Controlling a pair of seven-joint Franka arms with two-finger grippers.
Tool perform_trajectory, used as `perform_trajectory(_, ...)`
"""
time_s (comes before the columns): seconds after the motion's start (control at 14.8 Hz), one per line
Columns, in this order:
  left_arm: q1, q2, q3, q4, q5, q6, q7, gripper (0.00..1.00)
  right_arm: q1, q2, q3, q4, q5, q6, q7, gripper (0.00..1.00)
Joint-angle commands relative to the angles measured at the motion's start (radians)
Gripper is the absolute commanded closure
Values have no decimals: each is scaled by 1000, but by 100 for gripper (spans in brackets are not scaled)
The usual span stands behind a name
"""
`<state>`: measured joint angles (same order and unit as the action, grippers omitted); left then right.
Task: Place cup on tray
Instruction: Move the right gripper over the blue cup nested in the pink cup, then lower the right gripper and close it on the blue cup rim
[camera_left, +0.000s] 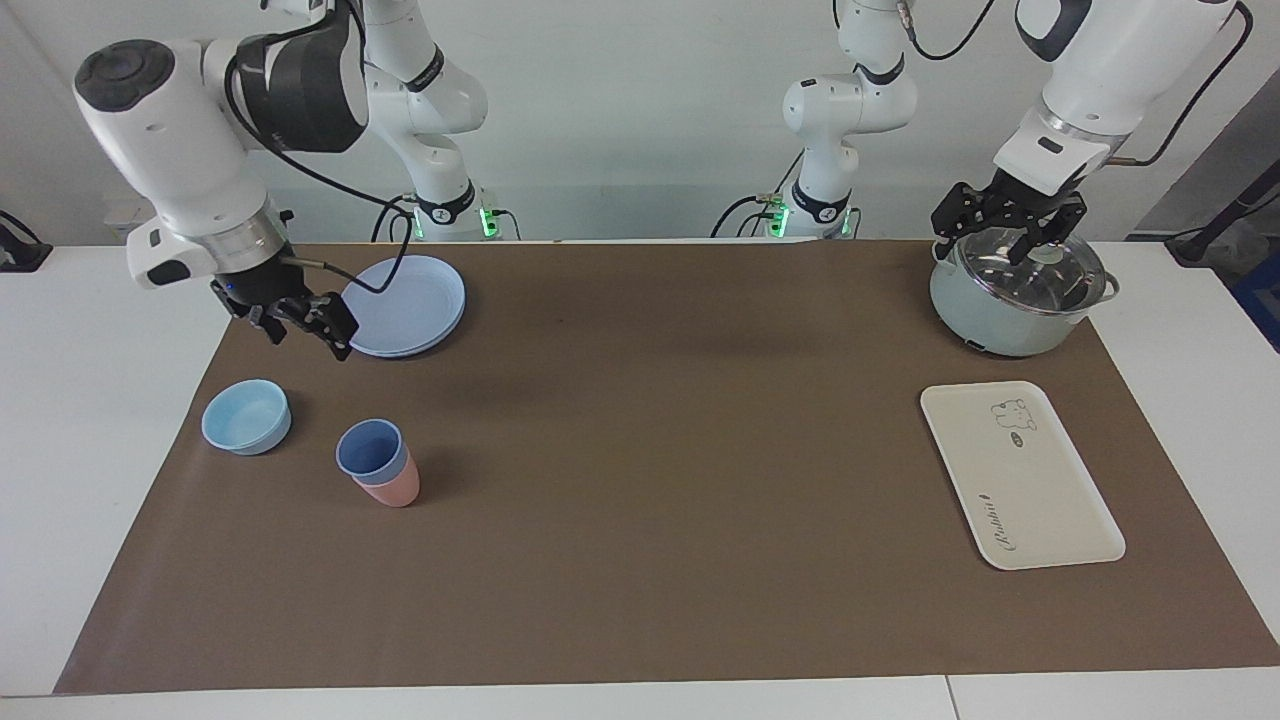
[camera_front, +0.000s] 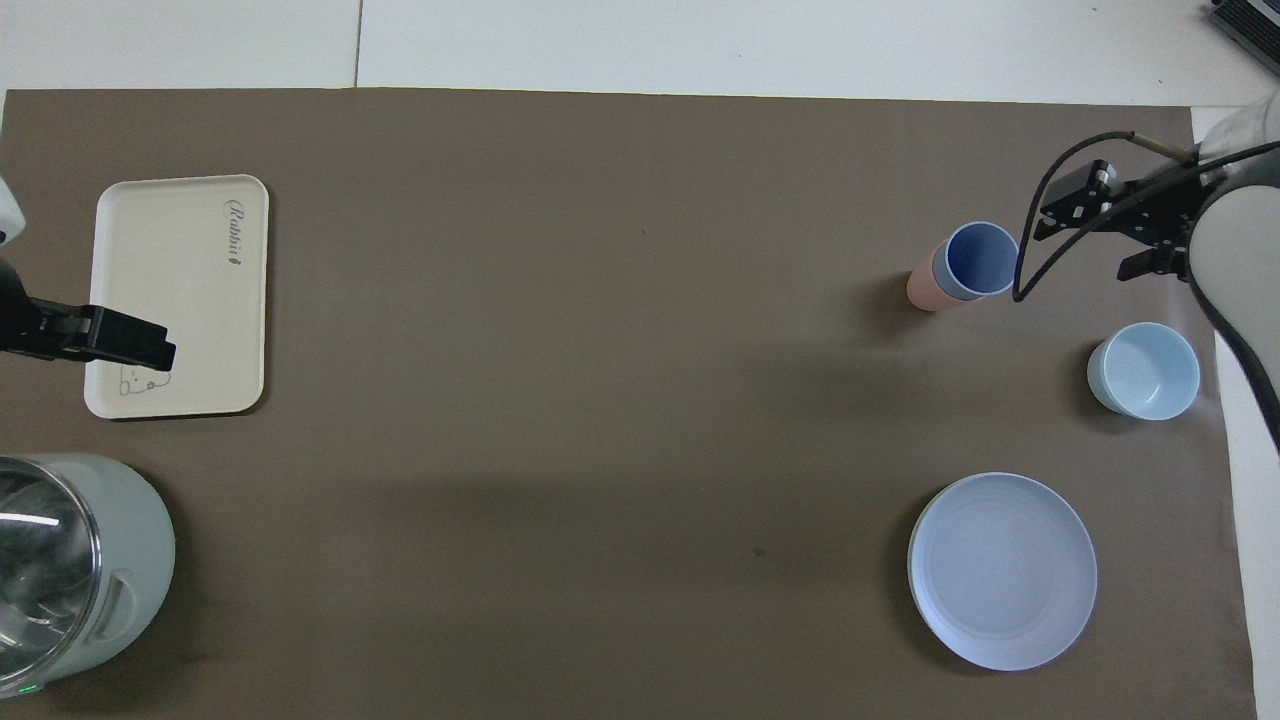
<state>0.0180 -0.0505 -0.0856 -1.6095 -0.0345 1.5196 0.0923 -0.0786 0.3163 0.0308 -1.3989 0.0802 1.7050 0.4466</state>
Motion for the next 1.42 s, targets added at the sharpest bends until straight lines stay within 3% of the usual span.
perform_trajectory(0.0,7,-14,-2,-15,-10,-4,-8,0,-18,150,4,185,32,-35,84,8)
perform_trajectory(0.27,7,-14,-2,-15,-10,-6,-8,0,-66,349,11,404,81,-73,116,8)
perform_trajectory(0.61,7,-14,-2,-15,-10,-6,-8,0,-82,472,17,419,105,-61,176,8)
perform_trajectory(1.08,7,-15,-2,-15,-10,-4,-8,0,-95,526,9,363,269,-58,310,8)
perform_trajectory(1.35,7,-16,-2,-15,-10,-6,-8,0,-96,503,9,284,305,-58,319,8)
